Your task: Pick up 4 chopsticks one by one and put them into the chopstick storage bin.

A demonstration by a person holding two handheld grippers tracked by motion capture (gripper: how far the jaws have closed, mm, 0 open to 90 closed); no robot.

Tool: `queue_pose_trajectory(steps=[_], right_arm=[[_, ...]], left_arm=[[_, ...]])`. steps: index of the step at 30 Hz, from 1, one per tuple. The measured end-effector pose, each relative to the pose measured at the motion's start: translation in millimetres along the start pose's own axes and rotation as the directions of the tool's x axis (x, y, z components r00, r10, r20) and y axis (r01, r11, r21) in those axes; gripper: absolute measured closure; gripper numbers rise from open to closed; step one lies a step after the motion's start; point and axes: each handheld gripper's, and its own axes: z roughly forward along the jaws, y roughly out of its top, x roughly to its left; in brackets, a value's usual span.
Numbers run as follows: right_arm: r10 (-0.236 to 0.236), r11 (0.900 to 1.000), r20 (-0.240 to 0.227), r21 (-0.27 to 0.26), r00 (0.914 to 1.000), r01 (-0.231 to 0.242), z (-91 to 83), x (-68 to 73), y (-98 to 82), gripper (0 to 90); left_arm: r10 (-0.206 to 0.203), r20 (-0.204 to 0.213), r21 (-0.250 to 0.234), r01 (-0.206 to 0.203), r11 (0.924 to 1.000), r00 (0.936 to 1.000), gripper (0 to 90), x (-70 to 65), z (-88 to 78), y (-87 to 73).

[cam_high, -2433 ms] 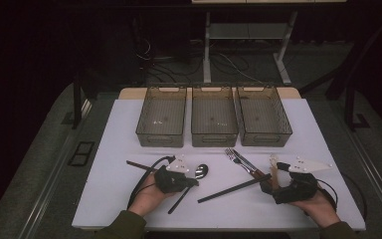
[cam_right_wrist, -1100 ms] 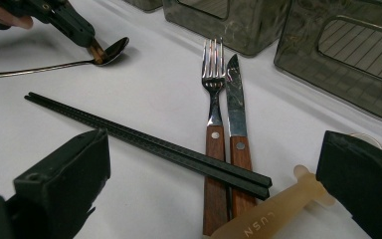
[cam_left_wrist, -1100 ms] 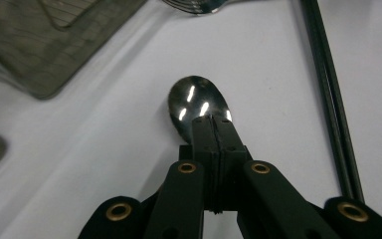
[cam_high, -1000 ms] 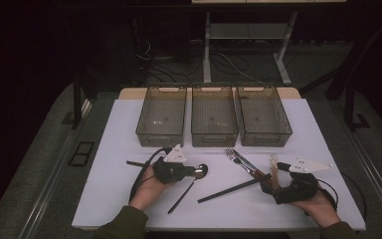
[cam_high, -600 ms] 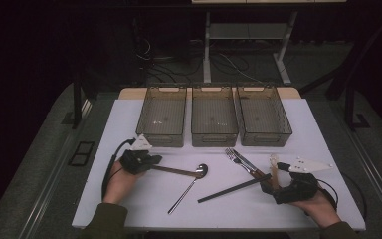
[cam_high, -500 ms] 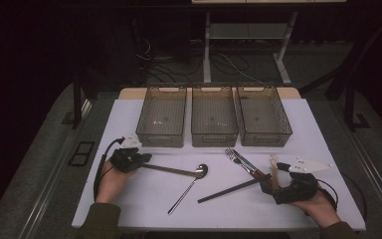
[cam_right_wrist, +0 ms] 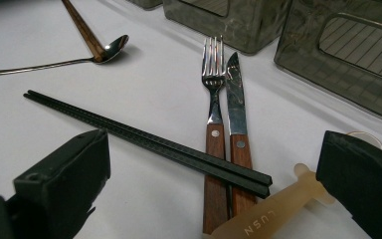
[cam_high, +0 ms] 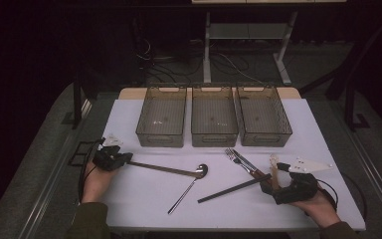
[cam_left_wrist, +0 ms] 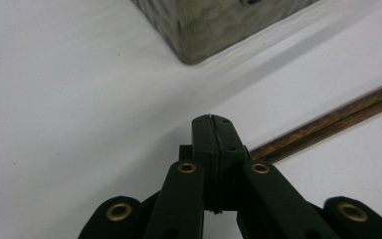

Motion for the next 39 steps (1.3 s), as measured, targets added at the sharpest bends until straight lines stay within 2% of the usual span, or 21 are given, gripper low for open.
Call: queue_pose_trajectory(steps=[8,24,33,39], right_arm=[[0.002,1.0,0.001,-0.001,1.0,-0.002,-0.4,-0.4,-0.1,0.8],[0.005,1.0,0.006,0.002,1.0,-0.005,-0.4,-0.8,-0.4,0.8],[0.005,1.0,0.008,0.0,1.0,-0.005,-0.8,-1.0,-0.5,0.8],[0.005,1.0,0.009,0.001,1.0,-0.005,-0.7,-1.0,-0.4,0.8]], left_arm=[[0.007,-0.013,0.03,-0.006,0.9995,0.9999,89.3,0.1,-1.4,-1.5],[0.032,0.0,0.057,-0.032,0.9979,0.9995,89.3,-3.2,-8.5,-6.2],[0.037,-0.001,0.071,-0.037,0.9968,0.9993,89.3,-5.9,-14.1,-10.2],[0.026,-0.001,0.073,-0.026,0.997,0.9997,89.3,-6.4,-18.4,-14.4]])
